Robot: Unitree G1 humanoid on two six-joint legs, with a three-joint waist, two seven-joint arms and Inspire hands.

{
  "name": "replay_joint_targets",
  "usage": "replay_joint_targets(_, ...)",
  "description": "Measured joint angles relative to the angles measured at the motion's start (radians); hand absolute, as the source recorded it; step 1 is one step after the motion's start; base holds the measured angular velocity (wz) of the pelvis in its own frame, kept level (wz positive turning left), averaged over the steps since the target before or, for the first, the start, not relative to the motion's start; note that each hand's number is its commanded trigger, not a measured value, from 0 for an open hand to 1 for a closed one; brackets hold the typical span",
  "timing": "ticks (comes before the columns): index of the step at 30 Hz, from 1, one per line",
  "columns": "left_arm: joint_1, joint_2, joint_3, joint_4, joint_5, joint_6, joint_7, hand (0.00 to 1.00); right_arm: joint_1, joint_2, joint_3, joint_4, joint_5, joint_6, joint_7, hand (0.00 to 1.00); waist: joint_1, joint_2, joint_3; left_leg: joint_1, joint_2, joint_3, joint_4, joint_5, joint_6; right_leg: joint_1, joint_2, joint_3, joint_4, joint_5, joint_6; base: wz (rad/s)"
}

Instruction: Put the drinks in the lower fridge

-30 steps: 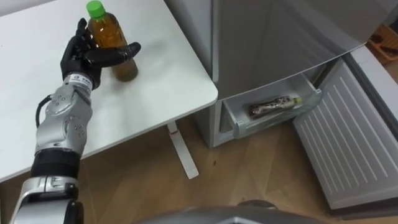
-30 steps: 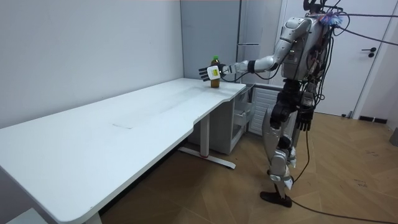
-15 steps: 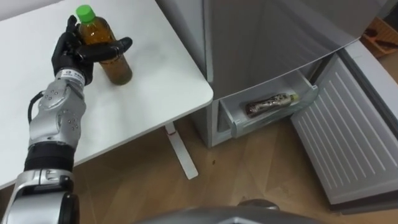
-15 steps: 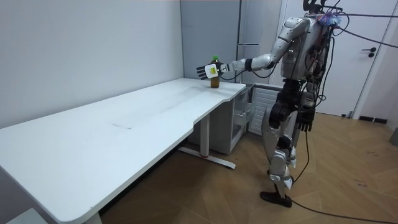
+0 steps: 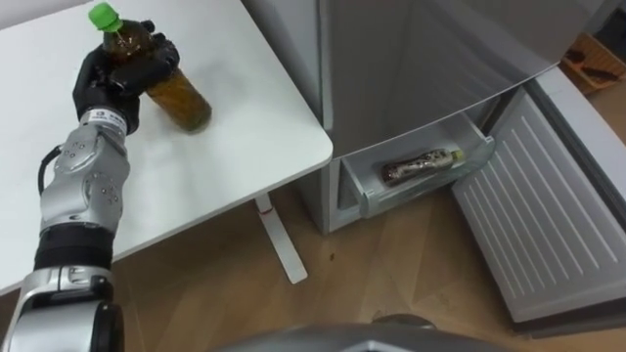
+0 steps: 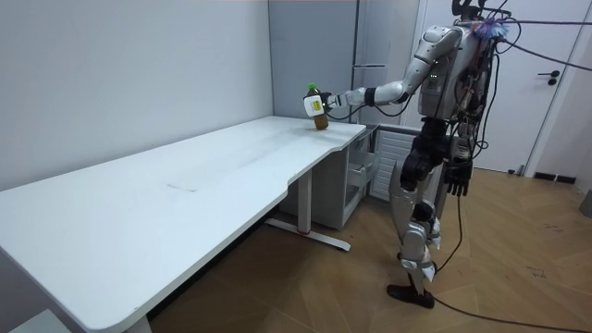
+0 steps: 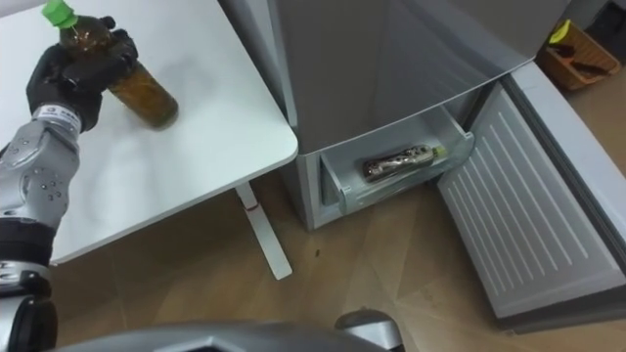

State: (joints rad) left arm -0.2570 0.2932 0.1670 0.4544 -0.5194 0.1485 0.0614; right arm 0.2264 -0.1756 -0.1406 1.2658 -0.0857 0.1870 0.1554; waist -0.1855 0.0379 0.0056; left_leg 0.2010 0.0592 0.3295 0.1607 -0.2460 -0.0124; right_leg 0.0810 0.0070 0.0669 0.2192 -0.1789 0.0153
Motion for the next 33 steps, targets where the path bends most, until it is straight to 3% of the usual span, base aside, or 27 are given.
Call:
replay_joint_targets(12,0.000,-0.003,-0.006,0.003,-0.003,0.002,0.001,1.00,-0.014,0.002,0.001,-0.016,-0.002,-0.013,0.007,0.00,-0.002,-0.007,0.0050,-0.006,0.000,-0.004,0.000,0.000,0.000,-0.001,0.000,-0.002,0.001,0.000,0.000,0.00)
replay_joint_targets(22,-0.002,-0.010,-0.037,-0.011,-0.038,-0.002,0.015,1.00,-0.056,0.004,0.042,-0.027,-0.037,-0.035,-0.022,0.00,0.000,-0.006,0.0016,-0.014,-0.002,-0.028,0.004,0.000,0.000,0.002,-0.007,-0.030,0.000,0.000,0.000,0.06)
replay_joint_targets(27,-0.001,-0.037,-0.067,-0.082,-0.039,-0.002,0.017,1.00,-0.074,0.005,0.043,-0.030,0.000,-0.052,-0.022,0.00,0.031,-0.007,0.0024,-0.013,-0.001,-0.037,0.006,0.000,0.000,0.004,-0.009,-0.044,-0.001,0.000,0.000,0.06)
replay_joint_targets(33,0.006,-0.043,-0.074,-0.182,-0.023,-0.004,0.016,1.00,-0.091,0.005,0.082,-0.033,0.001,-0.062,-0.038,0.00,0.059,-0.012,0.0033,-0.025,-0.003,-0.056,0.011,0.001,0.000,0.007,-0.013,-0.059,-0.010,0.000,0.000,0.08)
